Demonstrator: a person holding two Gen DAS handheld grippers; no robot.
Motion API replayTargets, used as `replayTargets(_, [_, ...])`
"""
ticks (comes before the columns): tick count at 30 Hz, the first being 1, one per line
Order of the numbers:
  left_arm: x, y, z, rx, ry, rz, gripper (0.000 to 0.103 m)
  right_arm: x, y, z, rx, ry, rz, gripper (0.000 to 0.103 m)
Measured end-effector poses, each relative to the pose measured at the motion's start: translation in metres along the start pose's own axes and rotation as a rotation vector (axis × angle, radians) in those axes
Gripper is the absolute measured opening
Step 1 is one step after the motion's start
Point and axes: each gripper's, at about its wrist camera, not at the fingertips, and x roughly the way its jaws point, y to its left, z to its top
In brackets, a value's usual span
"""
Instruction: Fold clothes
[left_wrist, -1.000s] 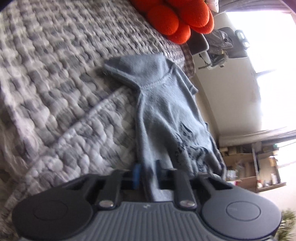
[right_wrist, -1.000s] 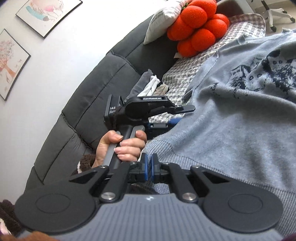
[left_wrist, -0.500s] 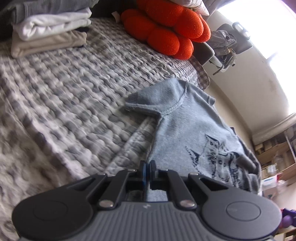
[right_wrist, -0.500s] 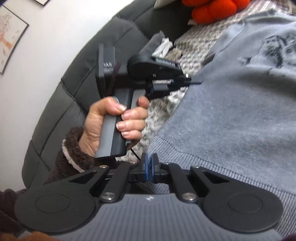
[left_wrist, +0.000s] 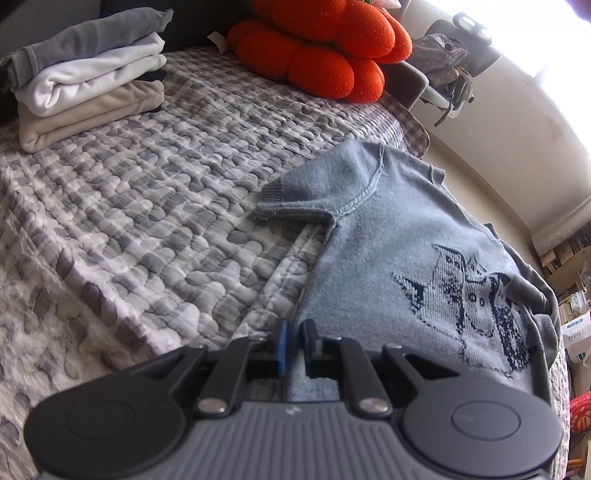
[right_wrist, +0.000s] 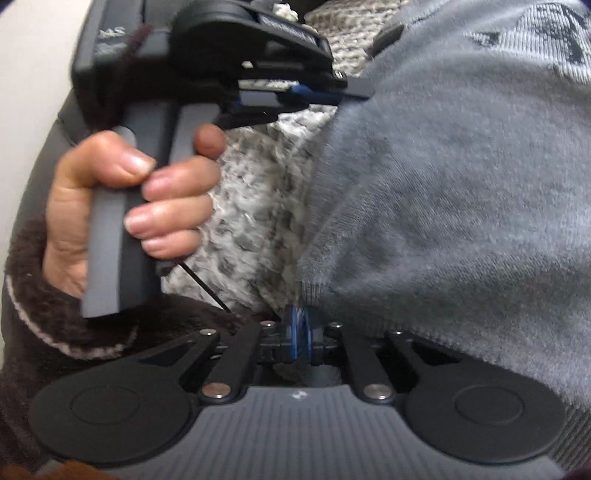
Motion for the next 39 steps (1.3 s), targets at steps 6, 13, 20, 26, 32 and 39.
replayTargets(6, [-0.011,0.002,0.002,-0.024,-0.065,-0.017,0.033,-0.025,0.004,-0.006,-0.038,-0.040,-0.003,0.034])
replayTargets(13, [-0.014,-0.012,-0.001,0.009,-0.071,-0.076,0.041,-0.068,-0.006,-0.013,-0.002,-0.171,-0.035,0.041])
replayTargets(20, [-0.010,-0.029,-0.005,0.049,-0.042,-0.123,0.046,-0.115,-0.025,-0.026,0.050,-0.321,-0.150,0.042])
replayTargets(26, [-0.009,-0.044,-0.013,0.099,-0.028,-0.148,0.051,-0.148,-0.044,-0.038,0.109,-0.401,-0.237,0.042])
replayTargets(32, [-0.007,-0.059,-0.020,0.160,-0.019,-0.167,0.059,-0.174,-0.058,-0.050,0.151,-0.483,-0.370,0.046])
replayTargets(39, [-0.005,-0.072,-0.027,0.215,-0.009,-0.169,0.064,-0.209,-0.081,-0.066,0.228,-0.599,-0.473,0.051])
